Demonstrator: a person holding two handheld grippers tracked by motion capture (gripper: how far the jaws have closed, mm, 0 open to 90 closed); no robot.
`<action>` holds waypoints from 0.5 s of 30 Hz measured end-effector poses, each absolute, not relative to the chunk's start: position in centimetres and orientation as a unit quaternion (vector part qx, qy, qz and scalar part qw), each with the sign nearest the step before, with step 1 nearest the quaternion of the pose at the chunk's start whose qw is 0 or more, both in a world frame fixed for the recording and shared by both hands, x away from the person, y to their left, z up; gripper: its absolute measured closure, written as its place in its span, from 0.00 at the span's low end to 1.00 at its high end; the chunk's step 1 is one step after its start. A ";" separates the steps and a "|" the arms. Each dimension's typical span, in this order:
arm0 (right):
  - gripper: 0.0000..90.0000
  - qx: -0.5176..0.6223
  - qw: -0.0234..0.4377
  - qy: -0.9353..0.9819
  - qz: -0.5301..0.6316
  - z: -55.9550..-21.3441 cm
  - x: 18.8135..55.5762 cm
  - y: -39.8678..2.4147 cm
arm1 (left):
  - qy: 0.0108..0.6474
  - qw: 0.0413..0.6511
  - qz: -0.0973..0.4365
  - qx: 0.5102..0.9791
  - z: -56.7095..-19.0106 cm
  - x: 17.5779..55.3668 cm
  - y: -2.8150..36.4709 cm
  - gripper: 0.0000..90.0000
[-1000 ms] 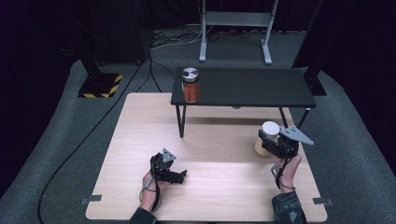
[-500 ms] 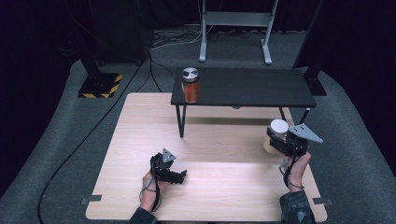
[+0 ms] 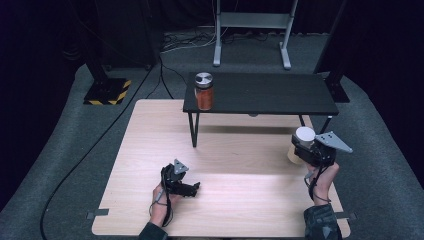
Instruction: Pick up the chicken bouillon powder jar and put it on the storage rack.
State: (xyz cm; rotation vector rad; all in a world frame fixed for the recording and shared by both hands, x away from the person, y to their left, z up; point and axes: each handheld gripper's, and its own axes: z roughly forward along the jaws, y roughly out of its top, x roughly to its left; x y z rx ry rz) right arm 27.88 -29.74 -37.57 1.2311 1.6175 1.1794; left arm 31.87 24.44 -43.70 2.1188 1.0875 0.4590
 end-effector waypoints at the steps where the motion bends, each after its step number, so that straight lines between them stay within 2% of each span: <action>1: 0.37 0.484 0.386 0.635 0.462 -37.5 27.9 -29.8 | 0.420 0.350 0.177 0.818 -43.7 31.9 24.4 0.00; 15: 0.37 0.493 0.388 0.623 0.467 -36.7 27.8 -30.9 | 0.420 0.350 0.177 0.818 -43.7 31.9 24.4 0.00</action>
